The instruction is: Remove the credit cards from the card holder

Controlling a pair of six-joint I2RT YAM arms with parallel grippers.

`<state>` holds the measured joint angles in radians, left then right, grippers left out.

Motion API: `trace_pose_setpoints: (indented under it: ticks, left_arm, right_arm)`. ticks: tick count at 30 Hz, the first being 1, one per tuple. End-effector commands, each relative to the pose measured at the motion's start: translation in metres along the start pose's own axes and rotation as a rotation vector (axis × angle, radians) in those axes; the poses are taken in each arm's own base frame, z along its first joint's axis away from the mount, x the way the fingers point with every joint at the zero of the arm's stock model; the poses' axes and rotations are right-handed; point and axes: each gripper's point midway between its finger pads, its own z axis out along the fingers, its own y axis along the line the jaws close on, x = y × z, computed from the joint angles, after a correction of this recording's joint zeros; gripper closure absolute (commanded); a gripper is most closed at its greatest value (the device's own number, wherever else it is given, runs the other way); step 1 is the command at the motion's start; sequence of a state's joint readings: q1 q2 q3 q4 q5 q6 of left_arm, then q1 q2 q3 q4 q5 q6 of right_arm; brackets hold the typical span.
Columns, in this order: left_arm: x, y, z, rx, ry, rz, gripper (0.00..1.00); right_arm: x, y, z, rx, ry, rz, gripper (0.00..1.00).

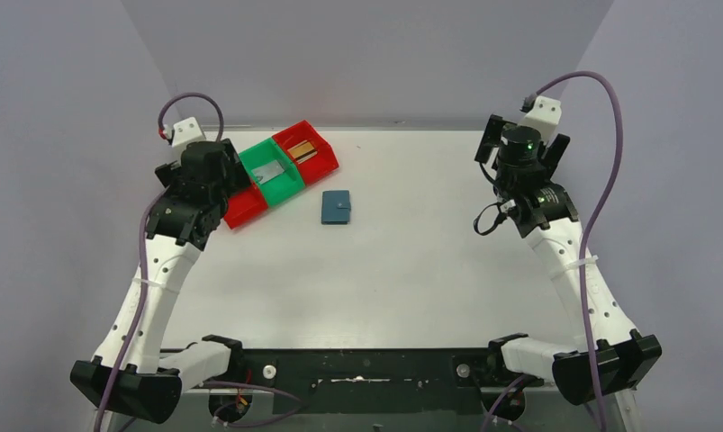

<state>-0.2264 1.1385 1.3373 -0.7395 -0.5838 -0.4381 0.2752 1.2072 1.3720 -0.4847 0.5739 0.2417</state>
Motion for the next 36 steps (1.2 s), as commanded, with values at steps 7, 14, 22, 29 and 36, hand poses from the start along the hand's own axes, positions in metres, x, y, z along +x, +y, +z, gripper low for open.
trace_pose_setpoints:
  ticks: [7,14,22,29,36]
  left_arm:
    - [0.051,-0.021,-0.003,0.107,-0.024,0.079,0.03]
    - [0.096,-0.043,-0.002,0.189,0.065,0.157,0.03]
    - [0.112,-0.052,0.000,0.214,0.135,0.092,0.03]
    - [0.093,-0.031,-0.012,0.196,0.045,-0.053,0.03]
    - [0.081,0.000,-0.027,0.184,-0.071,-0.177,0.03]
  right_arm:
    - [0.089,0.003,0.016,-0.135,0.156,0.076,0.02]
    - [0.152,0.019,0.022,-0.260,0.323,0.142,0.02]
    - [0.178,0.085,0.017,-0.478,0.461,0.188,0.02]
    - [0.195,0.174,0.017,-0.581,0.535,0.081,0.02]
    - [0.206,0.278,0.014,-0.666,0.538,-0.046,0.02]
